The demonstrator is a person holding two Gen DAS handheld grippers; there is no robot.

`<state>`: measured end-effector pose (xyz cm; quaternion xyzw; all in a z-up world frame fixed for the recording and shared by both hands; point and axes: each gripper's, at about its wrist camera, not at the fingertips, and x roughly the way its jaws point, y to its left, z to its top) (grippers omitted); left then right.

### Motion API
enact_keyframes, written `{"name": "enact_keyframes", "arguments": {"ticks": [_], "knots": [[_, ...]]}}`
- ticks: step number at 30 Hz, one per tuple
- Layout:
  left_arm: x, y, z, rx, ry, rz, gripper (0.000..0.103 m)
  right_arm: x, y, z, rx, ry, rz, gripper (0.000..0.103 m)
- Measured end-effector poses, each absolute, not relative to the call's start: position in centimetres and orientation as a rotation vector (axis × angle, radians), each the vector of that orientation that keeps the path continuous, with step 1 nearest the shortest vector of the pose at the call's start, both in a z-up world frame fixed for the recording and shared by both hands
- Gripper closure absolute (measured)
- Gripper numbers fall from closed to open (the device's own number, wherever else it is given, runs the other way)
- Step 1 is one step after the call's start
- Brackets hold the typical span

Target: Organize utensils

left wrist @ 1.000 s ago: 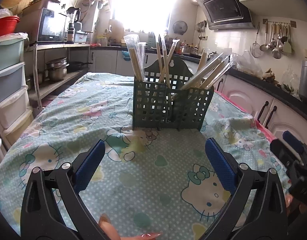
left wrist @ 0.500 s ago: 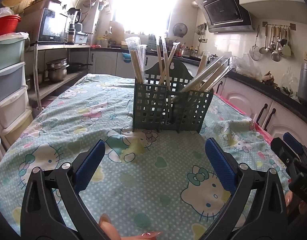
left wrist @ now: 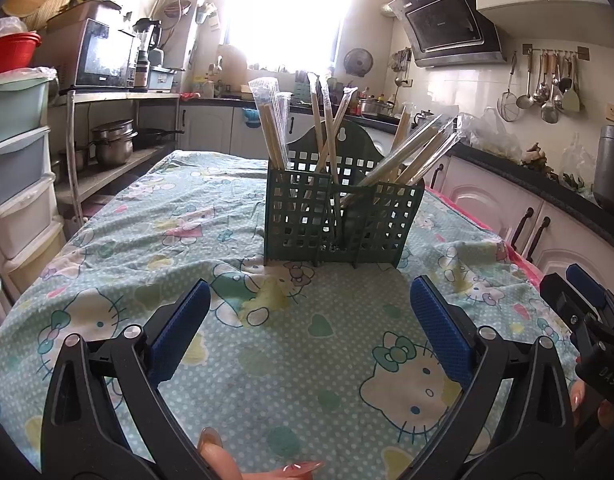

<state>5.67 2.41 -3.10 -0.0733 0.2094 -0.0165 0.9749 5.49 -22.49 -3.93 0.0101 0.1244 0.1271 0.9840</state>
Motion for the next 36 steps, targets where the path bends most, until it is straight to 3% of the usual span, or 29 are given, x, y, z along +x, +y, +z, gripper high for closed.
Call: {"name": "enact_keyframes", "arguments": {"ticks": [36], "knots": [[5.73, 2.3, -3.15, -0.147, 0.423, -0.036, 0.011, 5.29, -22.66, -3.88, 0.018, 0.244, 0.247, 0.007]]}}
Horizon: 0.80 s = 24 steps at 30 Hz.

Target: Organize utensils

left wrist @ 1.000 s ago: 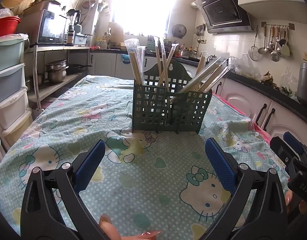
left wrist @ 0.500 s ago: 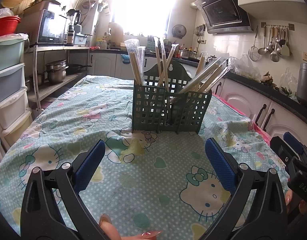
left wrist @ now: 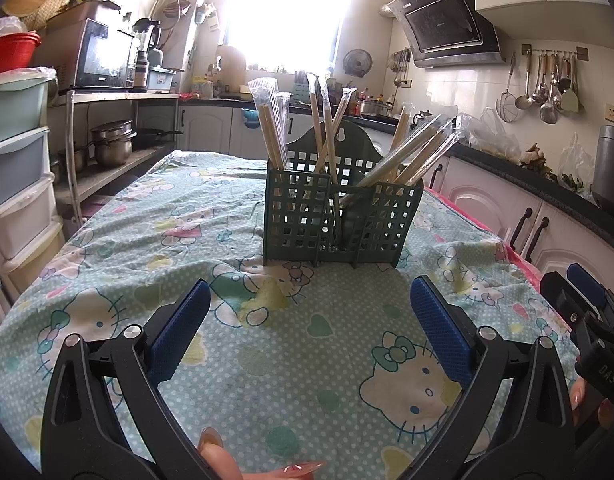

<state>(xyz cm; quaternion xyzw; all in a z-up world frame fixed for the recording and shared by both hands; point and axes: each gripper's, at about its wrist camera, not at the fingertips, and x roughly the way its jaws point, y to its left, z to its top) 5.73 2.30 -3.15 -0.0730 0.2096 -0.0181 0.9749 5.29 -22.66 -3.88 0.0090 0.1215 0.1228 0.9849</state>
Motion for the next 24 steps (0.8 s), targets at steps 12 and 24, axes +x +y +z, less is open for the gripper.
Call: {"name": "enact_keyframes", "arguments": {"ticks": [12, 24], "knots": [[6.1, 2.7, -3.4, -0.171, 0.445, -0.048, 0.011, 5.5, -23.5, -3.4, 0.042, 0.274, 0.224, 0.007], [9.7, 8.7, -2.6, -0.229, 0.619, 0.081, 0.011, 12.8, -27.4, -2.1, 0.023, 0.494, 0.089, 0.007]]}}
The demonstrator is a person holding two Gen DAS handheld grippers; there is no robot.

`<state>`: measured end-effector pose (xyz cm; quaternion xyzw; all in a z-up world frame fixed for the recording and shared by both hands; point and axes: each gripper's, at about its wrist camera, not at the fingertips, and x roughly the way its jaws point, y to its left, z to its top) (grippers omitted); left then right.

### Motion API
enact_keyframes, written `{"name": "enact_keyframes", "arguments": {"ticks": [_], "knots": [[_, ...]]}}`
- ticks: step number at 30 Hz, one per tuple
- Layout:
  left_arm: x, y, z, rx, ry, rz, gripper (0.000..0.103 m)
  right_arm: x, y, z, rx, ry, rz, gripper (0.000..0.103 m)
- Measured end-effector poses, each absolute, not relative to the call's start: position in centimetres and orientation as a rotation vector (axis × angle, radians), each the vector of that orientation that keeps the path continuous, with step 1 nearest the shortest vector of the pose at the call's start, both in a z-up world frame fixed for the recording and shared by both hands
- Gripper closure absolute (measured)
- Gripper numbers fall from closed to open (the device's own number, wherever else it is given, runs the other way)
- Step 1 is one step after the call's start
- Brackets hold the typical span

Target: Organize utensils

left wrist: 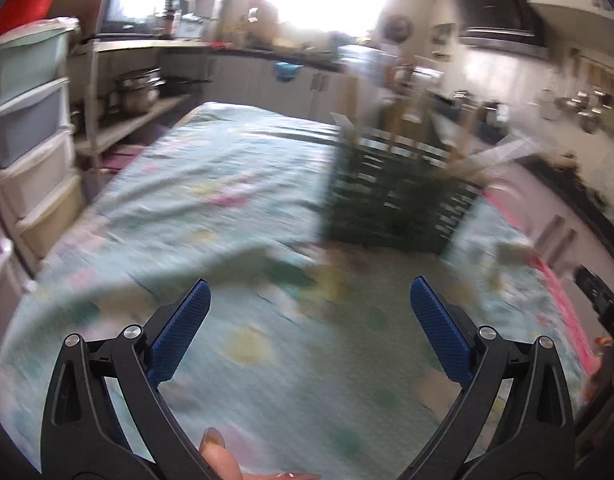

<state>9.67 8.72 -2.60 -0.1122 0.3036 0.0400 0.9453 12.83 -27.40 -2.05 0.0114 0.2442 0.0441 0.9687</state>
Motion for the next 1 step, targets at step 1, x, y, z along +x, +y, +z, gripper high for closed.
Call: {"name": "enact_keyframes", "arguments": {"ticks": [1], "knots": [[11.01, 9.97, -2.36, -0.205, 0.638, 0.123, 0.011, 15.16, -28.04, -2.36, 0.001, 0.553, 0.062, 0.007]]}}
